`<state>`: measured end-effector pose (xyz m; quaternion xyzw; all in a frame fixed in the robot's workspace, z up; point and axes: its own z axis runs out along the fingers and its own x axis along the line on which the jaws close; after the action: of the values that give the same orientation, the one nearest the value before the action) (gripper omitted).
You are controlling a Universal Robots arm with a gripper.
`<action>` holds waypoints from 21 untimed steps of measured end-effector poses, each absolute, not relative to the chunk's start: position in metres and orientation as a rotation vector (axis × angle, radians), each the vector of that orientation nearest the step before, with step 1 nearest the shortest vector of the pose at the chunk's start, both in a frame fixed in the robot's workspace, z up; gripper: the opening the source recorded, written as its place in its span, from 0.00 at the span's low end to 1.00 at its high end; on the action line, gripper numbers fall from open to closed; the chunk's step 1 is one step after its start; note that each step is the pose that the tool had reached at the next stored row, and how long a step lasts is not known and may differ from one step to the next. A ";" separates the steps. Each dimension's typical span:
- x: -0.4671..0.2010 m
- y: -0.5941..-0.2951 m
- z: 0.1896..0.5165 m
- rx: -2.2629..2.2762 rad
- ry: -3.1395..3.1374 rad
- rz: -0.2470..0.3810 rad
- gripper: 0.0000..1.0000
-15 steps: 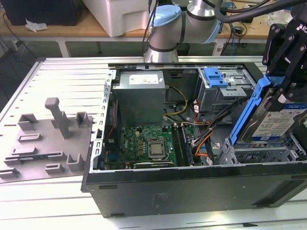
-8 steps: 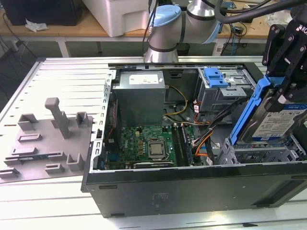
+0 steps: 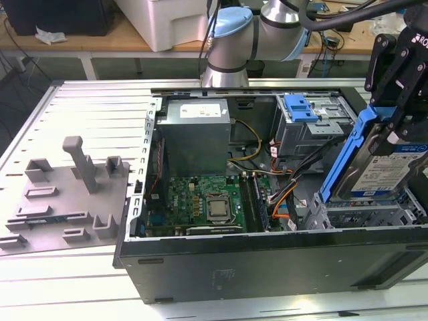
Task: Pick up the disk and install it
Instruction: 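Pick up the disk, then insert the disk into the insertion slot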
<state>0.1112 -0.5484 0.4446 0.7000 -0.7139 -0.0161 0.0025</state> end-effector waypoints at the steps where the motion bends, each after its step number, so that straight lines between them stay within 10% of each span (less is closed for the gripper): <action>1: 0.111 -0.548 0.444 2.196 -2.239 -0.050 0.37; 21: 0.111 -0.548 0.445 2.194 -2.236 -0.045 0.37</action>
<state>0.1112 -0.5483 0.4448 0.7004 -0.7136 -0.0143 0.0042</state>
